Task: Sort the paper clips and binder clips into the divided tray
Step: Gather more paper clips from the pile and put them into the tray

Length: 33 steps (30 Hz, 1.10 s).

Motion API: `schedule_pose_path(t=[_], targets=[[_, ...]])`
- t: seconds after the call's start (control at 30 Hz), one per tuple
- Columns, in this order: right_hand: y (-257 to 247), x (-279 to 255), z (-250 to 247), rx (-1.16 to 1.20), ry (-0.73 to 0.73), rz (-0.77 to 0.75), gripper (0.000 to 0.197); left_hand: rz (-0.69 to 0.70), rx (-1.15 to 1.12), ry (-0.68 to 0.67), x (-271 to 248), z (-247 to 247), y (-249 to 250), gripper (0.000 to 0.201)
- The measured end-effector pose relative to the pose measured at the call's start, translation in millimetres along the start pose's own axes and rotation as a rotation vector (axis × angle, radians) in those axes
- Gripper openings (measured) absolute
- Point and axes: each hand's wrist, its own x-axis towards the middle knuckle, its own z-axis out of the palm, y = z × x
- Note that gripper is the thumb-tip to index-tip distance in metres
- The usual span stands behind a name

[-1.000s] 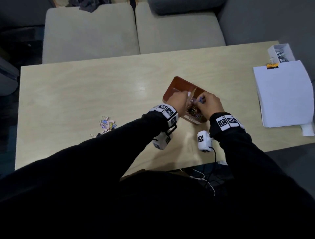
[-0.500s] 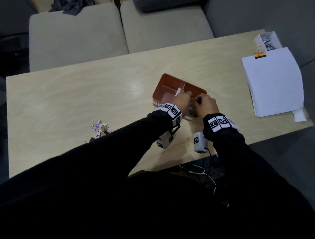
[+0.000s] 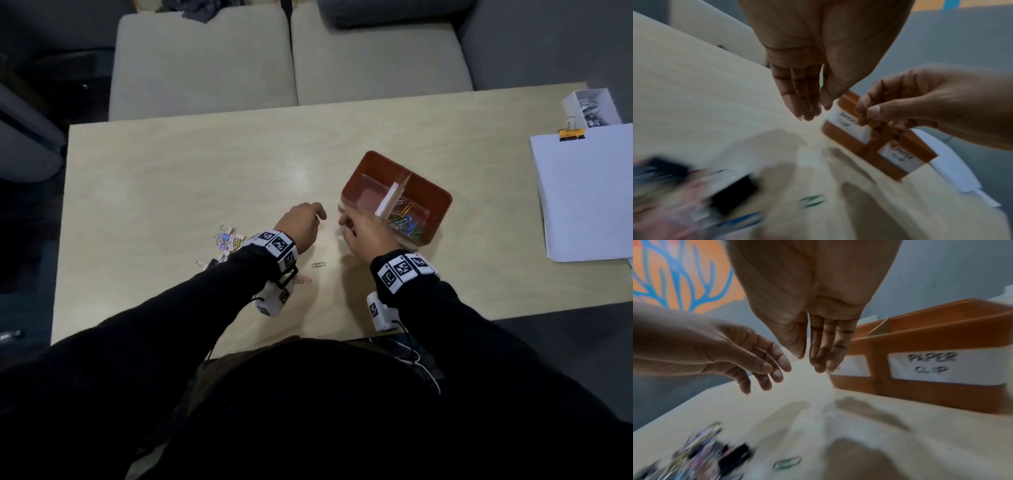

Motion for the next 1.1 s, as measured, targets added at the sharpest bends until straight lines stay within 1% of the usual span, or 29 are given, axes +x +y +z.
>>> schedule_pose_path(t=[0.13,0.23,0.3,0.37,0.4,0.47,0.57,0.63,0.73,0.8,0.9,1.0,1.1], targets=[[-27.9,2.8,35.3,-0.065,-0.219,-0.142,0.015,-0.095,0.079,-0.046,-25.6,-6.1,-52.5,0.023],[-48.0,4.0,58.0,-0.139,-0.373,-0.308,0.022,-0.142,0.158,-0.124,-44.5,-7.6,-80.0,0.017],[-58.0,5.4,72.2,-0.237,-0.453,-0.431,0.028,-0.126,0.212,-0.150,-58.8,-3.8,-94.0,0.016],[-63.4,7.1,85.1,-0.324,-0.507,-0.503,0.030,-0.088,0.265,-0.137,-73.4,4.0,-106.5,0.024],[-63.6,8.6,90.4,-0.351,-0.510,-0.506,0.029,-0.068,0.290,-0.120,-79.8,8.4,-112.6,0.028],[-60.9,12.8,96.6,-0.368,-0.483,-0.458,0.028,-0.059,0.347,-0.095,-89.4,12.5,-123.0,0.029],[-51.2,21.6,94.8,-0.370,-0.437,-0.358,0.029,-0.097,0.391,-0.054,-96.0,8.2,-137.0,0.025],[-44.4,27.1,91.7,-0.378,-0.400,-0.318,0.028,-0.117,0.408,-0.021,-97.0,5.4,-145.8,0.027],[-43.3,29.7,90.4,-0.356,-0.367,-0.322,0.026,-0.066,0.395,0.011,-98.1,4.0,-141.5,0.024],[-50.9,26.9,93.6,-0.333,-0.385,-0.376,0.024,-0.002,0.427,-0.040,-98.6,10.4,-130.0,0.024],[-66.4,20.8,103.7,-0.311,-0.416,-0.428,0.027,0.039,0.482,-0.112,-103.2,24.9,-118.8,0.041],[-76.9,19.0,113.5,-0.266,-0.421,-0.346,0.028,-0.002,0.502,-0.124,-105.8,32.3,-118.1,0.057],[-83.9,20.6,119.3,-0.258,-0.413,-0.257,0.029,-0.031,0.506,-0.133,-105.1,35.4,-117.2,0.054]])
